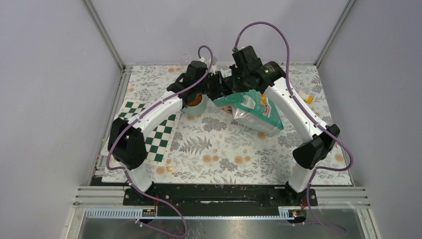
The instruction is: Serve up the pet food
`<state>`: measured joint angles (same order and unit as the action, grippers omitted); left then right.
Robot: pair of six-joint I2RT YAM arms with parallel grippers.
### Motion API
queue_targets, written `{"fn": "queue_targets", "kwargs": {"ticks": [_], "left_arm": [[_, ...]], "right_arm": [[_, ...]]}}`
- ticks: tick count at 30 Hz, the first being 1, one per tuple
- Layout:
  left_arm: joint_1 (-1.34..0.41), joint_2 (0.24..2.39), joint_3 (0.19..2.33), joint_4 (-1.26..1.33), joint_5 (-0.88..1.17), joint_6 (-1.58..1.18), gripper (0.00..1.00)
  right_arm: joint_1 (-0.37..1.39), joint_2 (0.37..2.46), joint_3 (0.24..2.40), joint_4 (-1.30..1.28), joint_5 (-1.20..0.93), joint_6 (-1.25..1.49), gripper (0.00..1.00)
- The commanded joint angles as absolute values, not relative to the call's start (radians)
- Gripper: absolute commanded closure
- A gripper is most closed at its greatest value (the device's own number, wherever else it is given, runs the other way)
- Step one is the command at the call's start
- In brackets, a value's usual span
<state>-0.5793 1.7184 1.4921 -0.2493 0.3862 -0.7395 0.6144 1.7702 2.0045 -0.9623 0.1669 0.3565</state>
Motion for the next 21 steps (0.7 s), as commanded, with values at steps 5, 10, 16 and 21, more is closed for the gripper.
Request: {"fn": "queue_targets", "kwargs": {"ticks": [5,10,16,21], "left_arm": [[-0.583,1.832,1.496,-0.084,0.594,-0.800,1.00],[-0.572,1.824,1.421,0.212,0.745,-0.966,1.00],[-0.546,1.790,1.364,0.444,0.782,-1.151,1.00],[-0.521,1.746,1.323,0.541,0.781,-1.251,1.00]], "right_arm": [[0.540,1.698,1.910,-0.825,0.067,0.387,1.00],[0.500,1.663,1.856,-0.763,-0.037,0.422,1.00],[0.453,1.636,1.875,-0.764,-0.059,0.439,1.00],[0.419,1.610,1.902,-0.762,-0.064,0.442,1.00]]}}
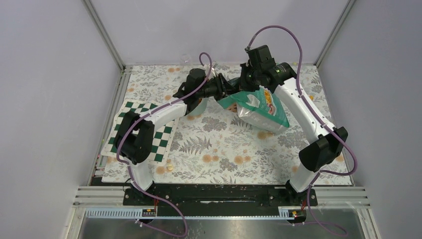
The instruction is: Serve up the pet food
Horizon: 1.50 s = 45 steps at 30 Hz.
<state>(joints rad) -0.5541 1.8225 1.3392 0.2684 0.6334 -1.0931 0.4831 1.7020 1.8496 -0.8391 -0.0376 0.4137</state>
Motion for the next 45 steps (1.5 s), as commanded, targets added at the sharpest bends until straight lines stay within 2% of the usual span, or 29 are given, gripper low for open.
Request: {"fn": "queue_targets", "kwargs": {"ticks": [1,10,20,45], "left_arm": [[-0.515,1.735,1.315,0.551,0.779,-1.263,1.00],[-0.451,1.628,1.252,0.614,0.761,-1.333,1.00],[-0.418,1.534,1.276,0.387,0.725,-1.186,1.00],[-0.259,1.434,1.137,0.623,0.723,-1.435,1.00]], "right_arm": [[0.413,1.605,1.905,-0.762,-0.064,0.442,1.00],[0.366,1.567,1.922,-0.767,-0.055,0.440,1.00],[0.353,1.568,1.962,-0.801,-0.040,0.430,1.00],[0.337,1.549,1.945,-0.800,-0.037,0.422,1.00]]}}
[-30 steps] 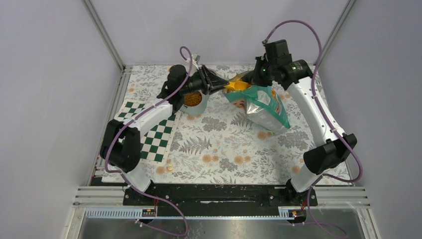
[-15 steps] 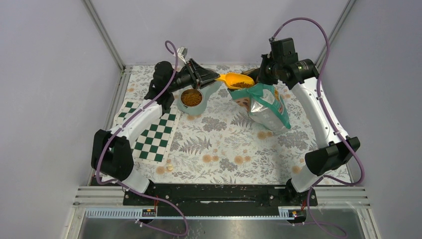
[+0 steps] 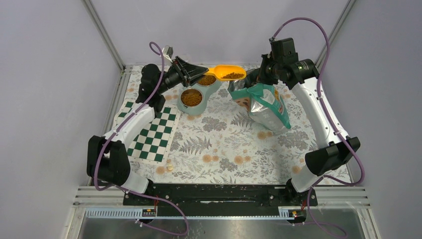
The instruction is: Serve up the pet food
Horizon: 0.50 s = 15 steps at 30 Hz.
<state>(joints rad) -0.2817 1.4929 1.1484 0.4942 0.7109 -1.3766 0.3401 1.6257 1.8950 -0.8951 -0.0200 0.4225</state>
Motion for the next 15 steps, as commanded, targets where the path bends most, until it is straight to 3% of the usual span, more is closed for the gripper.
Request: {"fn": "queue_targets", "kwargs": {"ticks": [1,9,15], "left_arm": [[-0.251,1.430,1.129,0.641,0.726,-1.454,1.00],[-0.161,1.355,1.044,0.767,0.737,-1.568,1.00],[-0.075,1.269,0.990,0.570,0.692,-1.415,1.00]], "right_arm": [[0.336,1.549,1.945,-0.800,-0.037,0.421,1.00],[0.330,1.550,1.944,-0.800,-0.037,0.422,1.00],[0.325,1.551,1.946,-0.800,-0.034,0.416,1.00]]}}
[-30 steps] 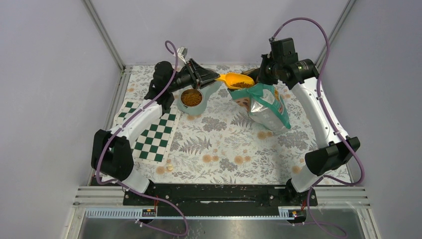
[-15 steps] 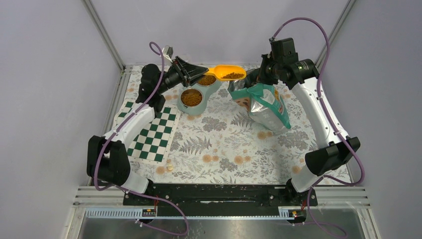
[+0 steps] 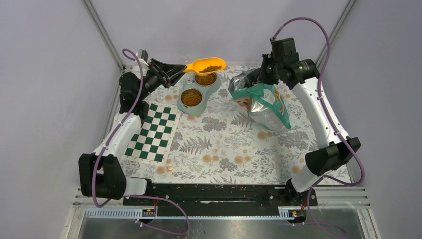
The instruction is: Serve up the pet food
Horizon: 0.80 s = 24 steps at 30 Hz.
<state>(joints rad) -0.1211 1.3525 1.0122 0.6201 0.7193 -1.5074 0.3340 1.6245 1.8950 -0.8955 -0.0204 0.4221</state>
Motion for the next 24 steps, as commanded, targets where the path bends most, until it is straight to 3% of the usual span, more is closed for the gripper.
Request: {"fn": "queue_targets", "kwargs": {"ticks": [1,11,24], "left_arm": [[-0.061,1.256,0.982,0.529,0.679,-1.382,1.00],[0.116,1.202,0.831,0.393,0.609,-1.129,1.00],[0.119,1.321,0.871,0.151,0.390,-0.784,1.00]], "right_arm": [[0.324,1.552,1.946,-0.800,-0.034,0.416,1.00],[0.323,1.559,1.944,-0.799,-0.037,0.411,1.00],[0.319,1.559,1.941,-0.799,-0.033,0.403,1.00]]}}
